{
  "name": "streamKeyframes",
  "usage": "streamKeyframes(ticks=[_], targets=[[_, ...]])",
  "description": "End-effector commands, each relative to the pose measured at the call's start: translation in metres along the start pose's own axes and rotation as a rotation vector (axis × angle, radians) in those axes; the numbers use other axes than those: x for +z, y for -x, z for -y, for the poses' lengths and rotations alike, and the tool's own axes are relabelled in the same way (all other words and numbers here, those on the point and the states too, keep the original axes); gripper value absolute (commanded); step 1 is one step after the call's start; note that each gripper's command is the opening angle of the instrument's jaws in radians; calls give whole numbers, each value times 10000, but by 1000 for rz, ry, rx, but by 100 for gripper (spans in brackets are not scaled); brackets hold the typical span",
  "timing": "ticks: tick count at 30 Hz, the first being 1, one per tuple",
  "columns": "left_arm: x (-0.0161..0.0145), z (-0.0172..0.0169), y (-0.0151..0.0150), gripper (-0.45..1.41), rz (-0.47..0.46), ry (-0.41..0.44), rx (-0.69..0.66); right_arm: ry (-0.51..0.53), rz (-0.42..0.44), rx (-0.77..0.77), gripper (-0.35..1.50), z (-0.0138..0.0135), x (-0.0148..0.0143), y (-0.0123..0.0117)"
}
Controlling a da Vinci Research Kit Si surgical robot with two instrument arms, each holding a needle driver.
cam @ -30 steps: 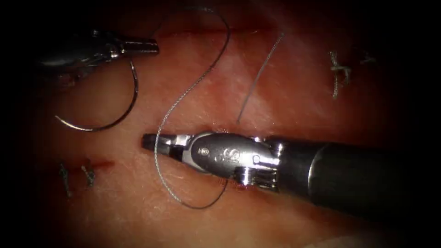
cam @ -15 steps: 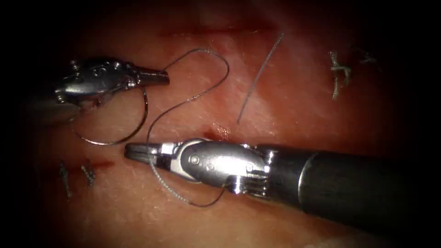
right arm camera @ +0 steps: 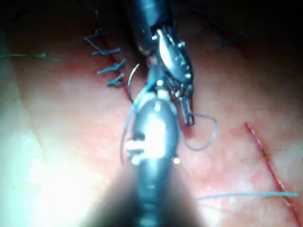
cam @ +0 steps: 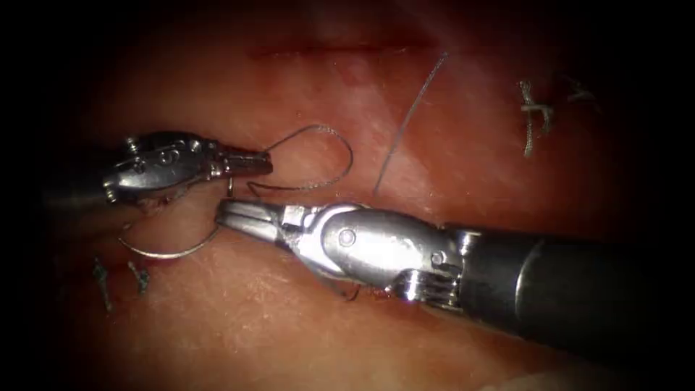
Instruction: Wound Closure
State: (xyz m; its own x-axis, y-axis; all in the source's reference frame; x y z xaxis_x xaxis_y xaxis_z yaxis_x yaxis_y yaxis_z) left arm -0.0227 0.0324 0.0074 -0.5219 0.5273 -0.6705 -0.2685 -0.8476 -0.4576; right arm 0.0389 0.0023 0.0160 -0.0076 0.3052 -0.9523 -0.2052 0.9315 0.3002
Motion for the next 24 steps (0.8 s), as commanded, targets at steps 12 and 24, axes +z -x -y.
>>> streamKeyframes(ticks=[12,24], targets=[[-10,-40,11,-45,19,20,13,193,-12,16,62,-26,-33,-1],[-11,-68,-1,-45,33,27,6,243,-6,14,96,-26,-35,-2]])
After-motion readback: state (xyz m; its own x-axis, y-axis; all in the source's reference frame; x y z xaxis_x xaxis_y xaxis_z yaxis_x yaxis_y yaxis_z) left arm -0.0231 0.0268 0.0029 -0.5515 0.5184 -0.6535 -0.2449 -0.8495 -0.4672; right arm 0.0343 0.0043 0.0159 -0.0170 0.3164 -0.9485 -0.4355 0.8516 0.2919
